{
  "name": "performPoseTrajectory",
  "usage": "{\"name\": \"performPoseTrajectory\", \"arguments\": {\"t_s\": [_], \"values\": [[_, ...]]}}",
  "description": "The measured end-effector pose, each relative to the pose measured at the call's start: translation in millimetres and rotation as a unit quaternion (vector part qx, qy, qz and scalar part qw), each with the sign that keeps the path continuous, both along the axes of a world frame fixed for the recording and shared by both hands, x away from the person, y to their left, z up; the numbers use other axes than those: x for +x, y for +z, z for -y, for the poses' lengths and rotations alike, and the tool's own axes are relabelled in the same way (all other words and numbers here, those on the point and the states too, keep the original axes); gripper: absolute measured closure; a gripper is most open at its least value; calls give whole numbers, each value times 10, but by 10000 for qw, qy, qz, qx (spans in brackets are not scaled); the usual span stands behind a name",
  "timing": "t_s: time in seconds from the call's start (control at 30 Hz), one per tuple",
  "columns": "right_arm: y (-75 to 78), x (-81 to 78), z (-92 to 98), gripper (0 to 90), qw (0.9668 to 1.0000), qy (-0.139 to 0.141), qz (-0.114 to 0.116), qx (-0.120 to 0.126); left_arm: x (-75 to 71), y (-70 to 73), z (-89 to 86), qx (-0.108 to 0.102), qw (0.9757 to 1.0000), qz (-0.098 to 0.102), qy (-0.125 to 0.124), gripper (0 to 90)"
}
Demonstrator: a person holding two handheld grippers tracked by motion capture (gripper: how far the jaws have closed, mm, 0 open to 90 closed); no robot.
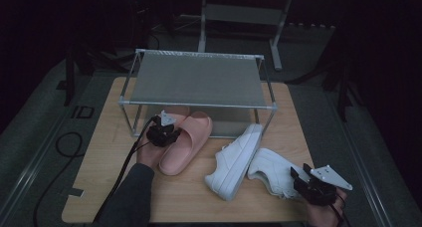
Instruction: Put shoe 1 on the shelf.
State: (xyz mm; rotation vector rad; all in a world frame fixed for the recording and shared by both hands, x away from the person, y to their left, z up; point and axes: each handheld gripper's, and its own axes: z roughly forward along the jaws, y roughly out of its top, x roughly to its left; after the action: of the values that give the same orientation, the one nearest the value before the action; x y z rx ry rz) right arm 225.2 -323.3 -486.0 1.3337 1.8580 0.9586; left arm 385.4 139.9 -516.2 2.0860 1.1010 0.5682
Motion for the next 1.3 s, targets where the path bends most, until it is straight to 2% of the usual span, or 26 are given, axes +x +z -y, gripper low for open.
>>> {"name": "performPoseTrajectory", "arguments": {"t_s": [0.4, 0.5, 0.57, 0.6, 0.63, 0.77, 0.97, 1.3], "values": [[-1, 0, 1, 510, 10000, 1, 6, -4, 103, -4, 18, -76, 9993, 58, 367, 700], [-1, 0, 1, 510, 10000, -1, 5, -2, 116, -5, 20, -44, 9988, 136, 473, 700], [-1, 0, 1, 510, 10000, 1, 5, -3, 120, 7, 13, -174, 9984, 145, 524, 704], [-1, 0, 1, 510, 10000, 1, 5, -3, 120, 7, 13, -174, 9984, 145, 524, 702], [-1, 0, 1, 510, 10000, 0, 5, -1, 126, 19, 15, -264, 9976, 85, 627, 677], [-1, -1, 1, 510, 10000, 1, 3, -1, 122, 18, 24, -247, 9980, 108, 571, 607], [0, 0, 1, 510, 10000, 4, 5, -5, 87, 28, 49, -89, 9985, 186, 500, 524], [0, -2, 1, 510, 10000, 5, 2, -8, -32, 71, 48, -8, 9983, 315, 487, 467]]}}
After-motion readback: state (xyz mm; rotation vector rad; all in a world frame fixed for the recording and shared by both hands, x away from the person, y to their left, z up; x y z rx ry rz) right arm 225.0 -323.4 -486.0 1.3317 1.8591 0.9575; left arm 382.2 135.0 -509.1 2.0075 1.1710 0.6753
